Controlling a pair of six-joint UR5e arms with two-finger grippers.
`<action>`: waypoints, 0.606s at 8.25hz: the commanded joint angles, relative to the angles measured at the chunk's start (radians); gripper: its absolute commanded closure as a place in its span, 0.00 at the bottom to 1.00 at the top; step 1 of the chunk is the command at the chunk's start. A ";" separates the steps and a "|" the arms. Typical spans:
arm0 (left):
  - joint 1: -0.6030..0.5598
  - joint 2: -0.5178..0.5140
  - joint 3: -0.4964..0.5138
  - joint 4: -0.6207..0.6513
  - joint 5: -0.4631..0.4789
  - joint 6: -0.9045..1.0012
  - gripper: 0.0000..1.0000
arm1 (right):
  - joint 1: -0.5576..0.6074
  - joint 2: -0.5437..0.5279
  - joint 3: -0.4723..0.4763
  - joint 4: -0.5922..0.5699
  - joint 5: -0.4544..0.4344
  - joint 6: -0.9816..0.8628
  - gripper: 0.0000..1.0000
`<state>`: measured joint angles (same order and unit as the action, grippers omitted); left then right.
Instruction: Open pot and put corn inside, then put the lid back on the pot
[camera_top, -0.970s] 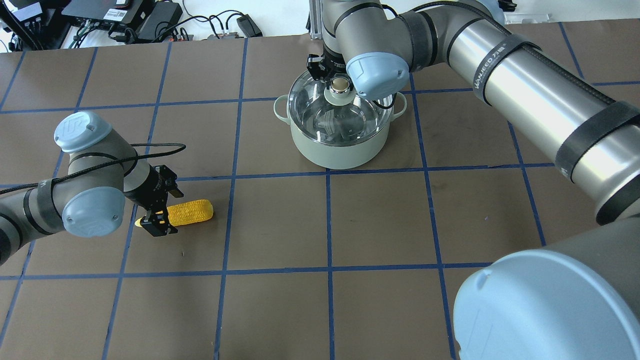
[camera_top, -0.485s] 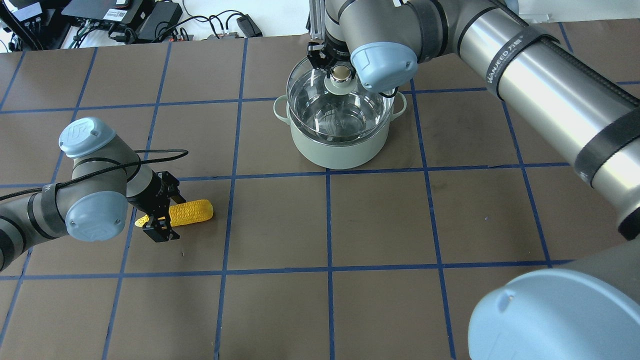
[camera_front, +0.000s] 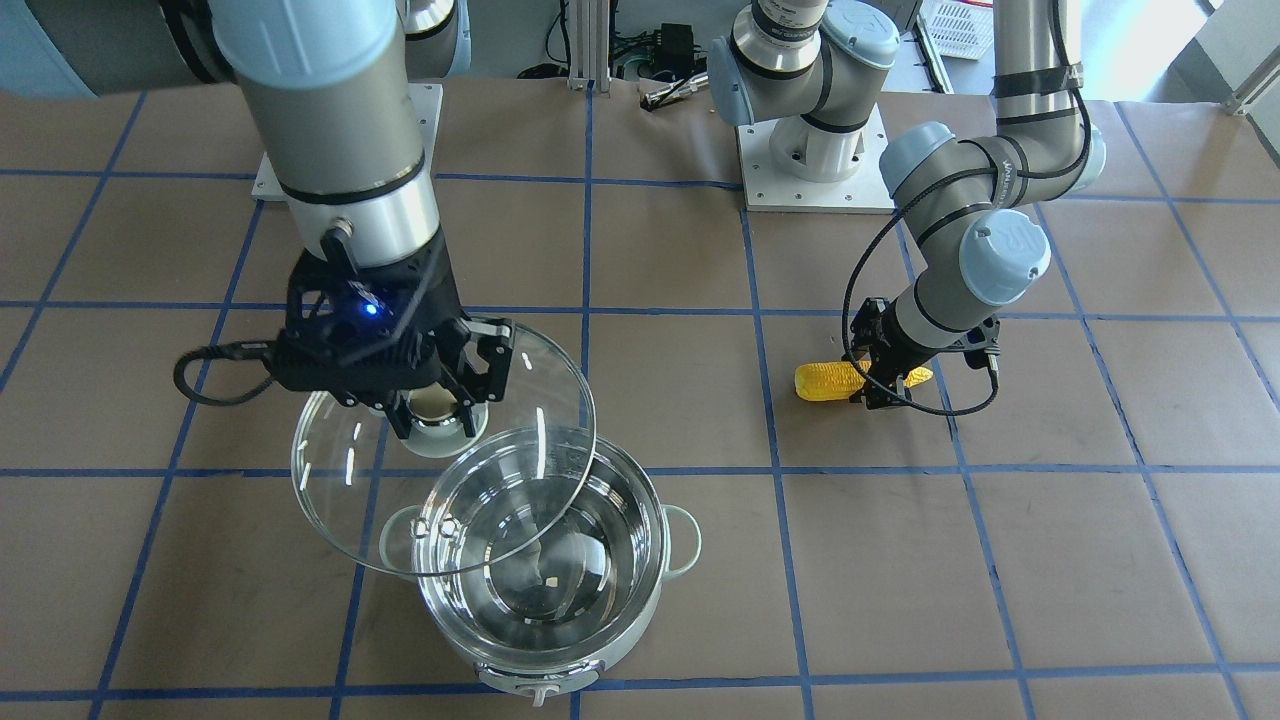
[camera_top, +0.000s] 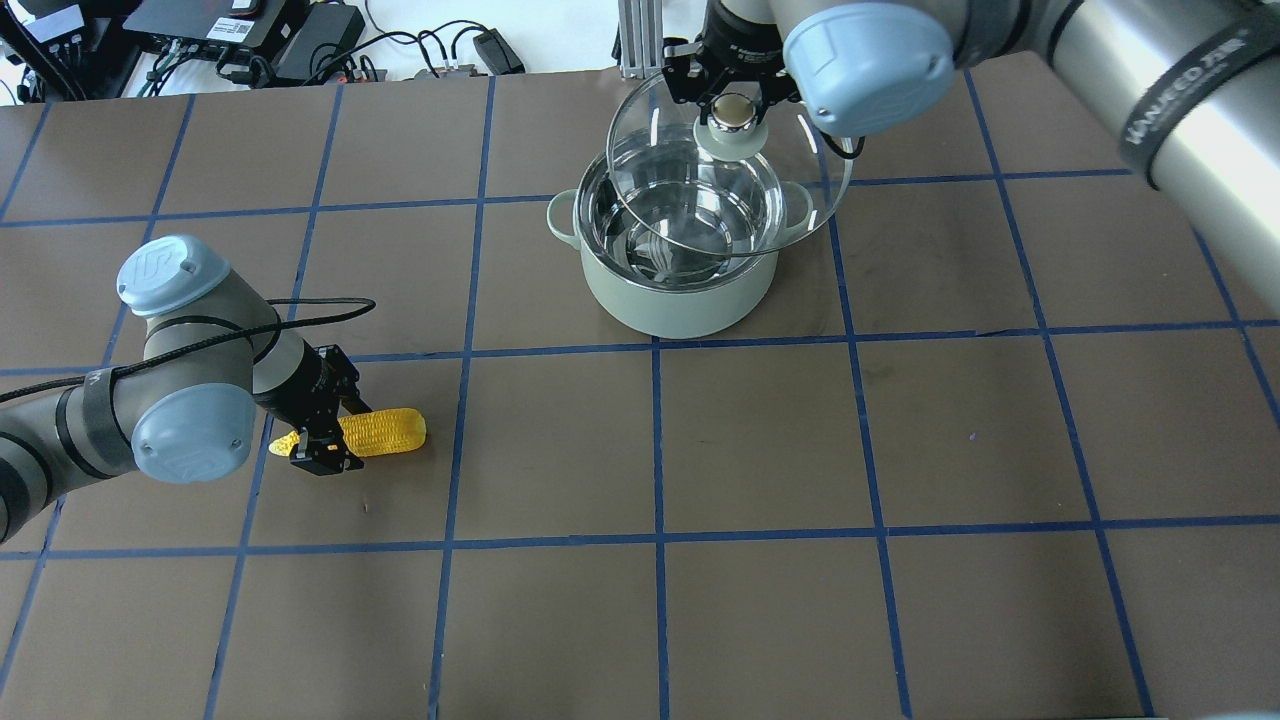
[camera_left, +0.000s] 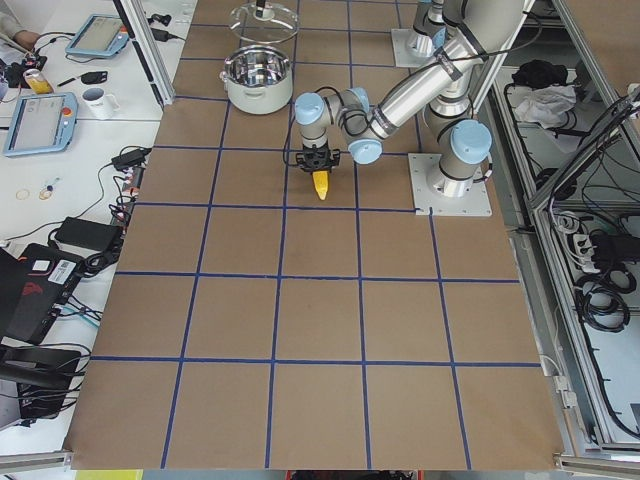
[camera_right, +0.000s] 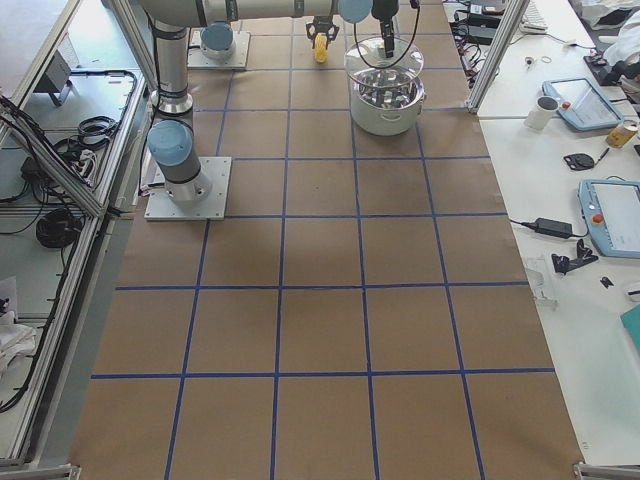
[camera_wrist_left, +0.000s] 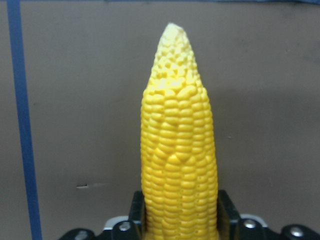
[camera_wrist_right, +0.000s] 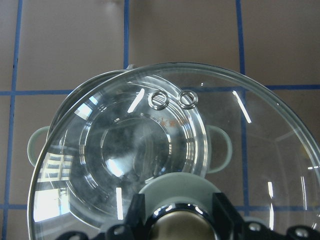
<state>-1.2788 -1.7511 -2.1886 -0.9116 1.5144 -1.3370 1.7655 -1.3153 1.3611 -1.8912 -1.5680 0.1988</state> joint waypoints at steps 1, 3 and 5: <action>0.004 0.002 0.012 -0.012 0.006 -0.010 1.00 | -0.078 -0.206 0.096 0.200 0.002 -0.062 0.75; 0.004 0.021 0.086 -0.062 0.009 -0.034 1.00 | -0.101 -0.278 0.156 0.267 0.002 -0.056 0.75; 0.004 -0.002 0.346 -0.339 0.012 -0.076 1.00 | -0.106 -0.282 0.151 0.259 0.038 -0.071 0.74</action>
<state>-1.2748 -1.7420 -2.0535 -1.0354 1.5232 -1.3785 1.6686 -1.5822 1.5058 -1.6413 -1.5633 0.1386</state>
